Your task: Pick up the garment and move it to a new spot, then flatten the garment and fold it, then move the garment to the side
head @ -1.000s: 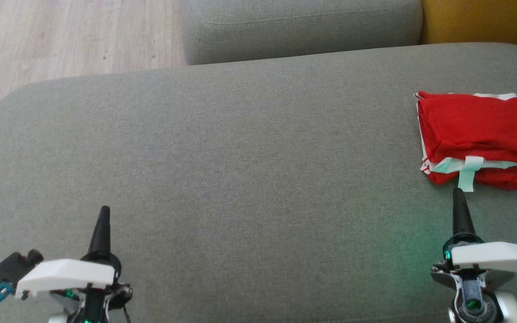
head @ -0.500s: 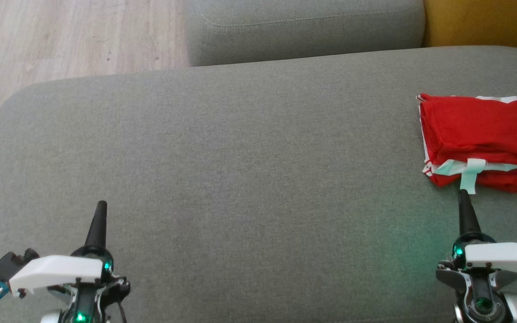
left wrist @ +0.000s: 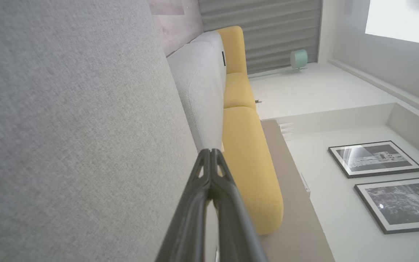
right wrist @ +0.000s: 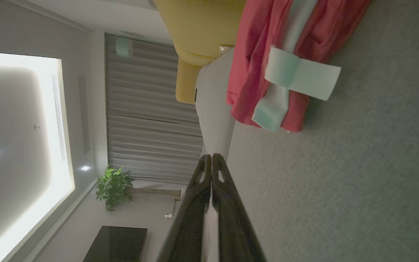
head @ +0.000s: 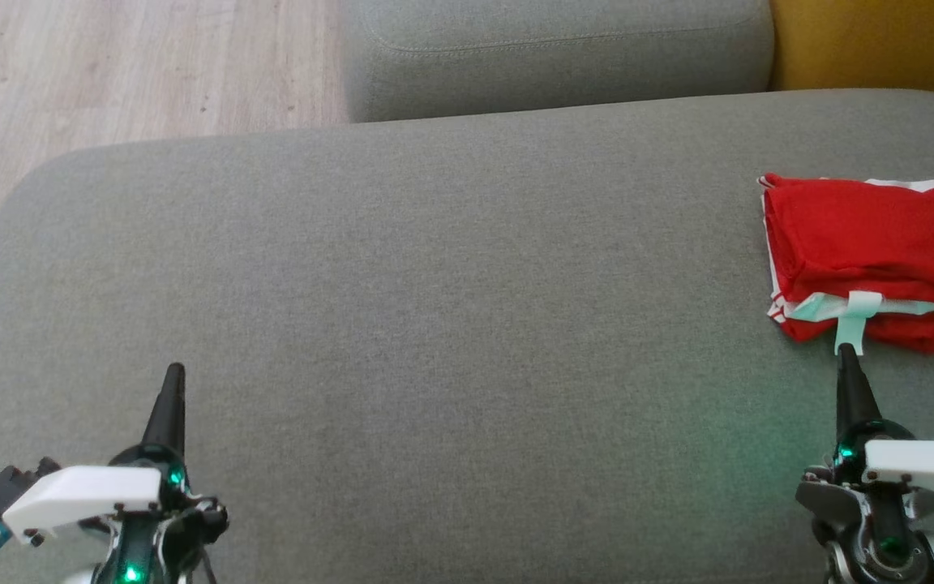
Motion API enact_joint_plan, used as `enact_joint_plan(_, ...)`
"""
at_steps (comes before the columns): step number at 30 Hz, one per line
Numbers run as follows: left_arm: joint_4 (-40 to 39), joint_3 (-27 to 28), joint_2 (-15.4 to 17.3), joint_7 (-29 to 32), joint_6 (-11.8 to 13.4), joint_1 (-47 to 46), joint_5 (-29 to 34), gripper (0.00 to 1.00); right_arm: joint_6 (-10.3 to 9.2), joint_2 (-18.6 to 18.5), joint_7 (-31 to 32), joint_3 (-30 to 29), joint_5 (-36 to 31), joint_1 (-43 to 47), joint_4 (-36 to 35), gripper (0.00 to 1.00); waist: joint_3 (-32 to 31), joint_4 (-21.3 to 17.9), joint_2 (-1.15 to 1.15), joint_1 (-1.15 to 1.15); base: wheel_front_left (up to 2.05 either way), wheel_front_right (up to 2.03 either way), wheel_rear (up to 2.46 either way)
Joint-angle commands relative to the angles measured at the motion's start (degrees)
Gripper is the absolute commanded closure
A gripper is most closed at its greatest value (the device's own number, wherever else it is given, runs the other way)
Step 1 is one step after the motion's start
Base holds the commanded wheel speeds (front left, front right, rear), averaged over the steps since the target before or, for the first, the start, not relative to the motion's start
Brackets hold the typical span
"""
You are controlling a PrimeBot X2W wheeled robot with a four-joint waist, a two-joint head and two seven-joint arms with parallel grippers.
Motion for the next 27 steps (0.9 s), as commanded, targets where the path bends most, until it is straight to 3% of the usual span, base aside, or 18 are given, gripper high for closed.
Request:
enact_joint_plan(1,-1.5,2.2,0.4,0.5,-0.7,-3.7,-1.9,1.00,-0.05,-1.0,0.8,0.7,2.1,-3.0,-2.3,1.00,0.0,0.1,0.00,0.00,0.00,0.00,0.00)
enact_joint_plan(16,-1.0,3.8,0.4,3.1,-1.3,-4.4,-11.1,1.00,-0.05,-1.0,3.3,-0.6,11.4,-3.1,-2.5,1.00,-0.4,0.6,0.00,0.00,0.00,0.00,0.00)
enact_joint_plan(27,-1.0,3.8,0.4,3.1,-1.3,-4.4,-11.3,1.00,-0.05,-0.9,3.5,-0.9,11.4,-3.1,-2.5,1.00,-0.4,0.7,0.00,0.00,0.00,0.00,0.00)
